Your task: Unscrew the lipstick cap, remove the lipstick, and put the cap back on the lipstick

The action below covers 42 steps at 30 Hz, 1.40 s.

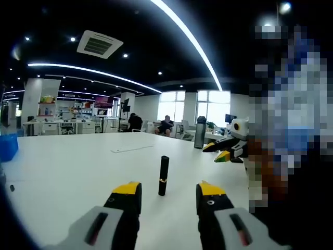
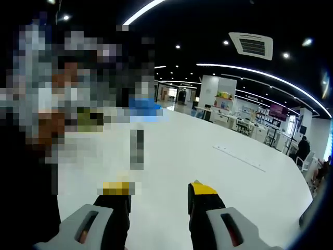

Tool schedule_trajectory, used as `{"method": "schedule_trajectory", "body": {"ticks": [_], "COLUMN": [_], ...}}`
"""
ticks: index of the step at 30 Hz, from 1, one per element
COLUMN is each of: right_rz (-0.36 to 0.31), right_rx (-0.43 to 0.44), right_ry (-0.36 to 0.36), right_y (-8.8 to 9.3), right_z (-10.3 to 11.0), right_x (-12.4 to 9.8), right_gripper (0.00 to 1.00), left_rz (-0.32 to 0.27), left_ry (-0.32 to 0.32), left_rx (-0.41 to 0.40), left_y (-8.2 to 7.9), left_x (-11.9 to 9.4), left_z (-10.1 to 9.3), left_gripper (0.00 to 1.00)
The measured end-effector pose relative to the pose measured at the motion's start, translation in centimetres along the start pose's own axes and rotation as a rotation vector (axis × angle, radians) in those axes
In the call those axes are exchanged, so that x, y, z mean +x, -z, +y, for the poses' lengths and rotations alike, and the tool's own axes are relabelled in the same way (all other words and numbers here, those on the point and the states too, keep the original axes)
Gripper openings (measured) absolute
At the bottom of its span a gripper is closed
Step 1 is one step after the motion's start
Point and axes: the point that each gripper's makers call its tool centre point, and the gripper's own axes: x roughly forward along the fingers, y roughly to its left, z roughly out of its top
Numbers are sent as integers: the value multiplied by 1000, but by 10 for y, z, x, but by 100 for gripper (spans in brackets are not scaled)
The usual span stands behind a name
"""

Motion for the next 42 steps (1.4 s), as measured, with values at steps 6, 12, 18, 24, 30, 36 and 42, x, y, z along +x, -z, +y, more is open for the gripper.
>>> {"method": "schedule_trajectory", "body": {"ticks": [6, 12, 18, 24, 30, 36, 42], "right_rz": [-3, 1, 2, 2, 7, 9, 0], "right_rx": [-2, -4, -5, -9, -19, -16, -14], "right_ry": [1, 0, -3, -5, -22, -11, -12], "right_y": [-1, 0, 0, 0, 0, 1, -1], "right_z": [-1, -3, -3, 1, 10, 12, 15], "right_x": [-1, -1, -1, -1, -1, -2, -3], "right_gripper": [42, 42, 42, 42, 42, 42, 42], "left_rz": [0, 5, 6, 0, 14, 17, 8], "left_ry": [-7, -4, 0, -10, -3, -14, -14], "left_rx": [5, 4, -1, -1, 18, 11, 10], "left_y": [0, 1, 2, 0, 2, 5, 2], "left_x": [-2, 0, 1, -1, -2, -1, -2], "left_z": [2, 2, 3, 4, 0, 2, 3], "left_gripper": [43, 44, 43, 43, 38, 40, 40]}}
